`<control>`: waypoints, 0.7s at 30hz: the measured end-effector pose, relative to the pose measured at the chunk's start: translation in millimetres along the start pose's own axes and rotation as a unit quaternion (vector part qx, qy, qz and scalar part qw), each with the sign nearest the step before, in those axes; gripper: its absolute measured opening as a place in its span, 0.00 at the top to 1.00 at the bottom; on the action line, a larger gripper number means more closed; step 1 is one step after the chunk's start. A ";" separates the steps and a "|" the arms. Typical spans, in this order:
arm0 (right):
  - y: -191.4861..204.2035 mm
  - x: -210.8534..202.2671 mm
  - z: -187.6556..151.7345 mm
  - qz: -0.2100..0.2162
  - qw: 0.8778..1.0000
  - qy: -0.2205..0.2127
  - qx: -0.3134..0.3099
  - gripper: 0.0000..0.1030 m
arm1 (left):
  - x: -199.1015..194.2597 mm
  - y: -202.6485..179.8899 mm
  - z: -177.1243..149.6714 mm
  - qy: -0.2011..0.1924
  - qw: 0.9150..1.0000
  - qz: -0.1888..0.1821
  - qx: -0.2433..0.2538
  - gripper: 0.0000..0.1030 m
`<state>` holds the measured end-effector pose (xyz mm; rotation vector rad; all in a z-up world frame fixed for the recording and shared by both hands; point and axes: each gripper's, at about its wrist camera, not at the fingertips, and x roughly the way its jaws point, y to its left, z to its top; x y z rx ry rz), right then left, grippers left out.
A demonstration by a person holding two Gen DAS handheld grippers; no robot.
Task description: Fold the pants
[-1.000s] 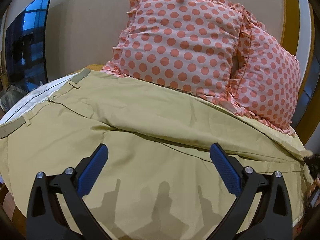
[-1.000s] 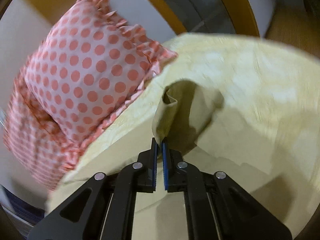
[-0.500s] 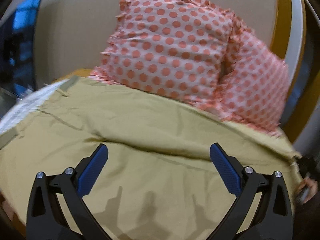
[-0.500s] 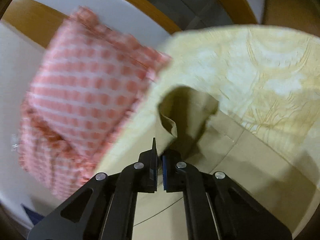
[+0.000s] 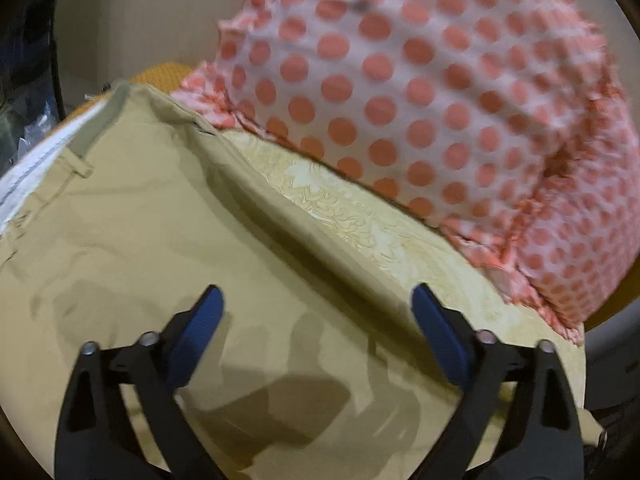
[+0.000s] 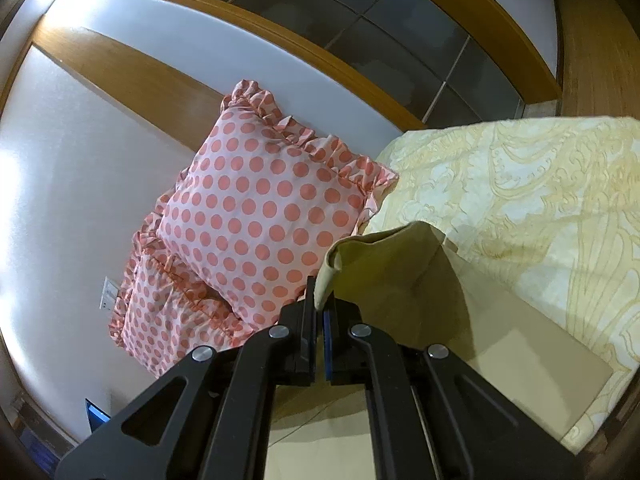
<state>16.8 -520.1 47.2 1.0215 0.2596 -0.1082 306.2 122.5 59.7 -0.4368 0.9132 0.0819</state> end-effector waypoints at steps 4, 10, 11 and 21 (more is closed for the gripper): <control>-0.7 2.4 -3.7 -0.004 1.000 0.007 0.001 0.98 | 33.6 2.2 14.1 0.047 0.998 -0.037 -0.012 0.96; -9.8 -18.9 -2.1 -0.017 1.000 -0.004 -0.009 0.98 | -80.0 25.2 -45.4 -0.070 0.994 -0.082 -0.005 0.94; -13.5 -25.2 -2.4 -0.027 0.999 -0.008 -0.016 0.98 | -109.5 31.5 -74.2 -0.093 0.993 -0.076 0.012 0.92; -69.0 -40.3 -22.3 -0.096 0.995 0.024 0.022 0.98 | -159.5 94.1 -226.3 -0.089 0.996 -0.021 -0.006 0.94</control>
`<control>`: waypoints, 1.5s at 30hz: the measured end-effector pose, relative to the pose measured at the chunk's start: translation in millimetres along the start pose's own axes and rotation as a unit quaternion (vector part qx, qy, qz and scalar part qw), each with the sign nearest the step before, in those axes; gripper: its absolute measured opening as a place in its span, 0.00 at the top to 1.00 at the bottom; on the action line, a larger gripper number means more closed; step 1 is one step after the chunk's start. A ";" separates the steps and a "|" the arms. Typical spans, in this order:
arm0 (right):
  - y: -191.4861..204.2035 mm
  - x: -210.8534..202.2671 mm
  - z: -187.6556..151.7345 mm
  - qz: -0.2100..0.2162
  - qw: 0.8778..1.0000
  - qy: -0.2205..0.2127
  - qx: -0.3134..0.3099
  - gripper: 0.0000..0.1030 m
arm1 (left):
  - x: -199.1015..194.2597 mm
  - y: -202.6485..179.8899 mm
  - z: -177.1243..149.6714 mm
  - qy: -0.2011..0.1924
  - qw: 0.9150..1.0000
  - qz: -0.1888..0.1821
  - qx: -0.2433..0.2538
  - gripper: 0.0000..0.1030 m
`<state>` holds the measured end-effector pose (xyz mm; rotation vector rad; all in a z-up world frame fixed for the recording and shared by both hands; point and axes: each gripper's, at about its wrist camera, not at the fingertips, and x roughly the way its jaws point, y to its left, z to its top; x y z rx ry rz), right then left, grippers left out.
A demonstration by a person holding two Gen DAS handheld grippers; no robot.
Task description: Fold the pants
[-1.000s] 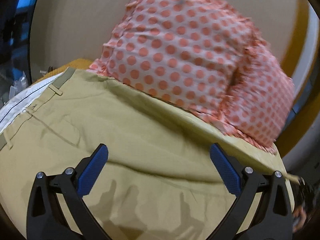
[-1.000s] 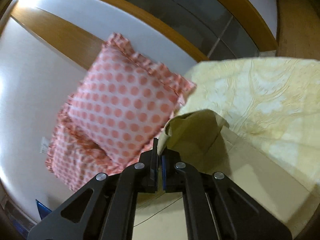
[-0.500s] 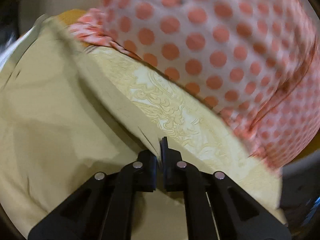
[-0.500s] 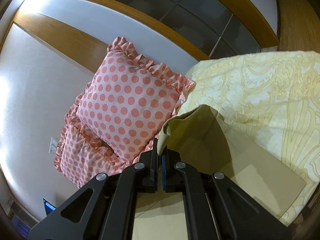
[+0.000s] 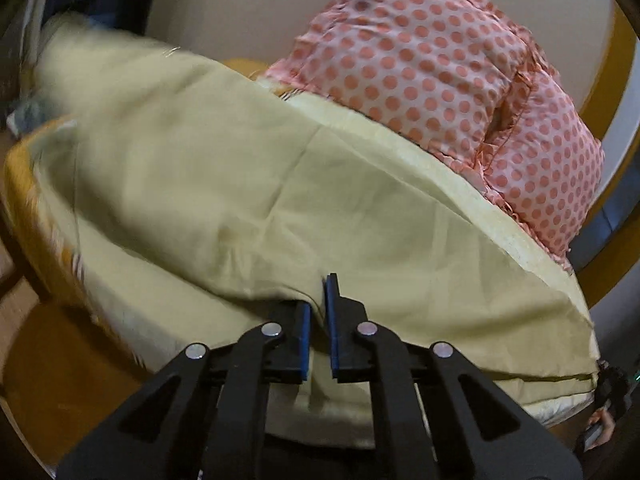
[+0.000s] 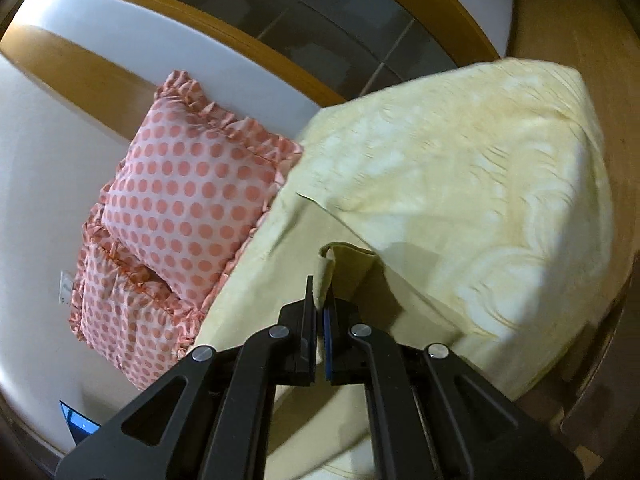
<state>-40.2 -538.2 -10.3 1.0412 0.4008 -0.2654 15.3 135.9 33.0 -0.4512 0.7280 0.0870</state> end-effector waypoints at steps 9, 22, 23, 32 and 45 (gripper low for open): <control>-13.3 -15.2 -10.3 -0.035 0.999 -0.006 0.001 0.98 | -4.6 1.2 -21.7 -0.006 1.000 -0.011 0.018 0.97; -8.0 -51.0 -11.5 -0.095 0.992 -0.079 -0.041 0.35 | -58.1 -7.2 -26.0 -0.068 0.992 -0.015 0.104 0.44; -7.2 -48.5 -12.9 -0.096 0.991 -0.078 -0.046 0.35 | -66.1 -8.9 -22.8 -0.088 0.990 -0.022 0.105 0.41; 30.0 -34.7 -63.8 -0.074 0.983 -0.043 -0.165 0.51 | -35.8 15.7 11.8 -0.113 0.991 0.045 0.061 0.24; 25.5 -19.2 -47.6 0.014 0.994 -0.065 -0.088 0.96 | -8.4 40.6 -2.2 -0.103 0.990 0.069 0.064 0.16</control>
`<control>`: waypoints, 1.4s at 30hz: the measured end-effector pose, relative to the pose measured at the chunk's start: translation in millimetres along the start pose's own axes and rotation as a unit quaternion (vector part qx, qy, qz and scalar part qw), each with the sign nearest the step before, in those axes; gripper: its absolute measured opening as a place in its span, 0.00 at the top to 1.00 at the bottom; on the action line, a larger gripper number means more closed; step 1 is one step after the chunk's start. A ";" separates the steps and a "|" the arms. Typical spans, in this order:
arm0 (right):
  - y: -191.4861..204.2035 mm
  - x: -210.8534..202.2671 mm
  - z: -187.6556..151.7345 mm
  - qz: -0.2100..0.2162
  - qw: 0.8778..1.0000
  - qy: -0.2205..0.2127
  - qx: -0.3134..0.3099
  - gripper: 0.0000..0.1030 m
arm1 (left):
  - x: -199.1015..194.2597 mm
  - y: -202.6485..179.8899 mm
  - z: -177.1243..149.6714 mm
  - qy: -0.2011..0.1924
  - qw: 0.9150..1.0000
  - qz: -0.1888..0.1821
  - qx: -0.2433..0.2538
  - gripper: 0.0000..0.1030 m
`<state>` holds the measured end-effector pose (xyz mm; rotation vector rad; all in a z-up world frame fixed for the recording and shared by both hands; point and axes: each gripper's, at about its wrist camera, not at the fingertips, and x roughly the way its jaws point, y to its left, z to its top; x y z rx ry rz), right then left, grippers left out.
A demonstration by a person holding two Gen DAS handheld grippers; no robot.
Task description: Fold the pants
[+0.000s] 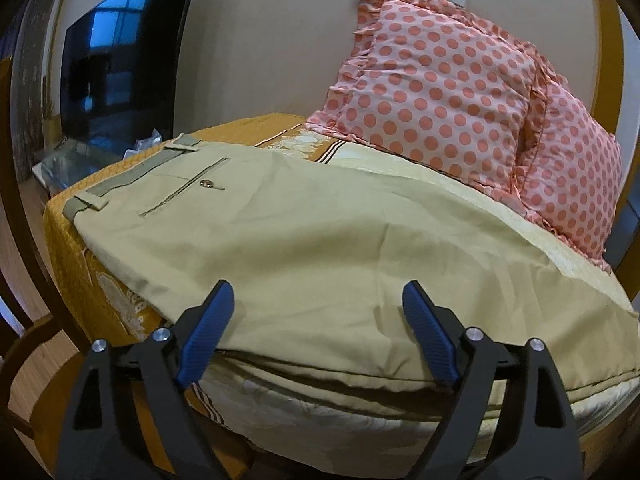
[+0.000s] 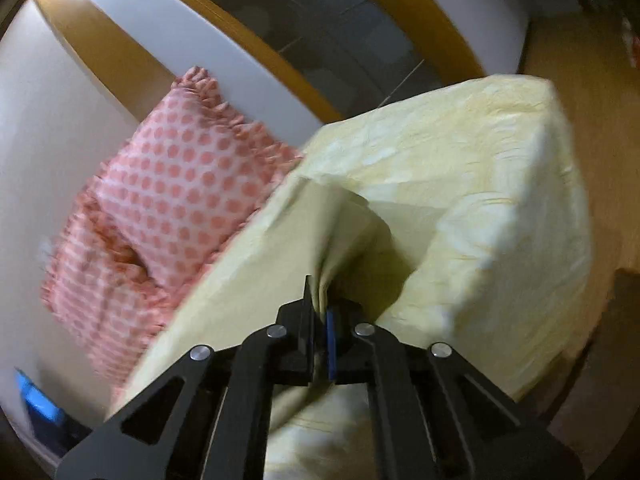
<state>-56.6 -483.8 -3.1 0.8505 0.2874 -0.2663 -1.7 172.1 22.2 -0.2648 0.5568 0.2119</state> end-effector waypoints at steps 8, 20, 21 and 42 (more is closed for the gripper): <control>201.6 39.0 -68.9 0.237 0.948 0.111 -0.182 0.96 | -8.2 12.5 5.8 -0.012 0.998 -0.028 -0.046 0.14; 285.3 43.2 -257.9 0.299 0.797 0.330 -0.408 0.20 | -27.3 85.0 13.6 -0.044 0.990 0.074 -0.109 0.14; 286.5 40.0 -248.0 0.315 0.802 0.315 -0.397 0.16 | -27.0 91.0 13.7 -0.044 0.989 0.079 -0.116 0.14; 296.4 79.0 -287.3 0.184 0.810 0.262 -0.491 0.04 | 6.4 157.4 53.3 -0.079 0.975 0.134 -0.160 0.15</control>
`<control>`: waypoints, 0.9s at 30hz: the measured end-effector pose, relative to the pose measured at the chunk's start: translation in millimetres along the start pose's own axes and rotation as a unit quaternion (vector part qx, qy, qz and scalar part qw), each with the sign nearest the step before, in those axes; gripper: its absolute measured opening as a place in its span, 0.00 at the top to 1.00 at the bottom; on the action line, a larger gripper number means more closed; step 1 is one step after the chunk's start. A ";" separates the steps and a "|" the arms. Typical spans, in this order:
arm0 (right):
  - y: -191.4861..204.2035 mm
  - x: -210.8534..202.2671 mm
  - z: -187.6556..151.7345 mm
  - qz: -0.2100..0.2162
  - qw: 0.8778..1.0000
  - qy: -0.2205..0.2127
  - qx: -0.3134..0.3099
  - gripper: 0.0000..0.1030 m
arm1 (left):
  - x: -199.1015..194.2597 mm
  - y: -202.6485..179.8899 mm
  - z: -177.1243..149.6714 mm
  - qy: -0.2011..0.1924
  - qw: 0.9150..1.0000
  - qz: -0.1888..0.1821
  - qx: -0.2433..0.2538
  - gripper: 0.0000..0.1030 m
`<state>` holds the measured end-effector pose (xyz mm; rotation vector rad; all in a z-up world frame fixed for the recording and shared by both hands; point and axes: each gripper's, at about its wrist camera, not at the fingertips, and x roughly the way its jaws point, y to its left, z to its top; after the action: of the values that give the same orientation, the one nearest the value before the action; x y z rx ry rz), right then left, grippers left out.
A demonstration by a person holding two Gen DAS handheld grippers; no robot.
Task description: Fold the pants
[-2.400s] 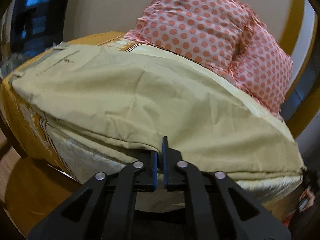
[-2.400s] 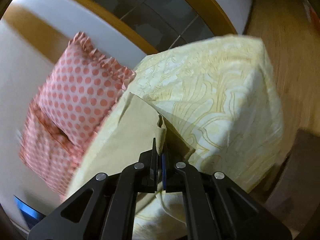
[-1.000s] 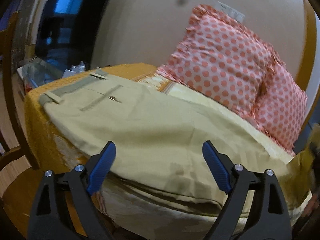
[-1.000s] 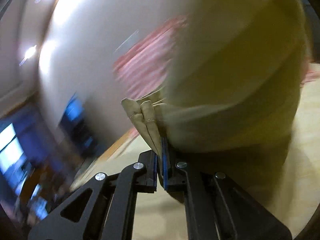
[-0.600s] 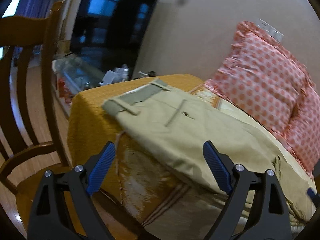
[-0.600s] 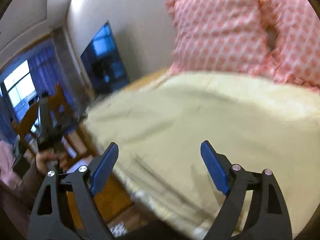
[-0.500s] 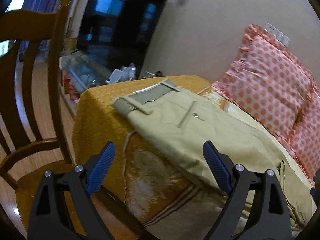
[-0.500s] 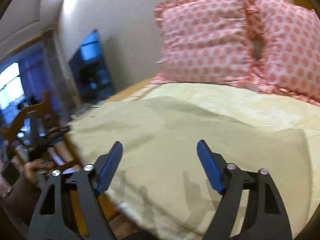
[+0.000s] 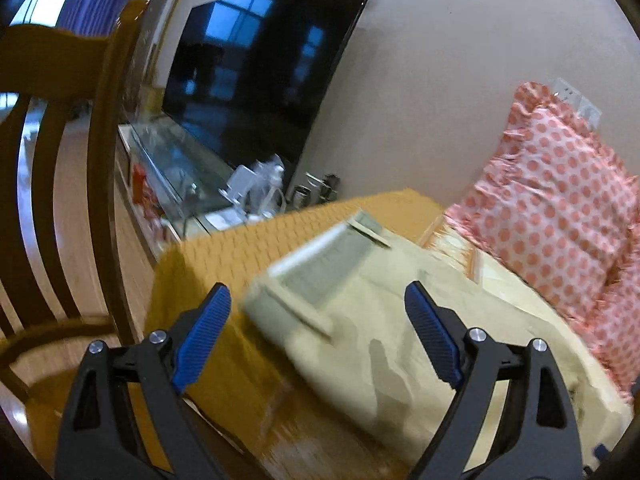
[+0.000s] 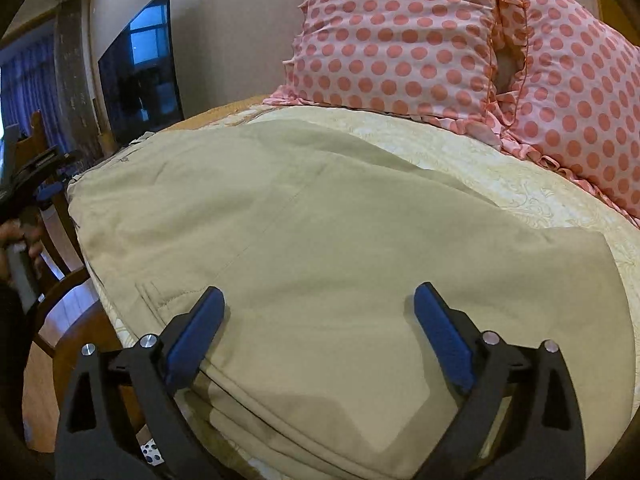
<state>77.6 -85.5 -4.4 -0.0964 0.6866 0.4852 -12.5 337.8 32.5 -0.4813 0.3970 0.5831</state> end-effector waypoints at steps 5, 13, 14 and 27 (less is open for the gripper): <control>1.0 -1.4 0.7 0.002 1.000 -0.005 -0.001 0.04 | 22.7 2.0 -1.2 0.032 0.999 0.004 0.011 0.15; 3.1 0.3 -0.7 0.004 1.000 -0.013 -0.004 0.01 | -3.9 -10.4 -28.8 0.033 0.993 -0.106 -0.046 0.14; 2.8 0.3 -0.8 0.005 1.000 -0.013 -0.004 0.01 | -6.1 -11.0 -30.7 0.037 0.990 -0.120 -0.061 0.14; 1.0 0.0 -4.3 0.014 1.000 -0.025 -0.006 0.01 | -4.8 -18.5 -33.0 0.065 0.976 -0.154 -0.143 0.17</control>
<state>74.5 -85.7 -7.6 -0.0858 0.6358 0.5182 -12.1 304.6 13.7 -0.8445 0.3557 0.3082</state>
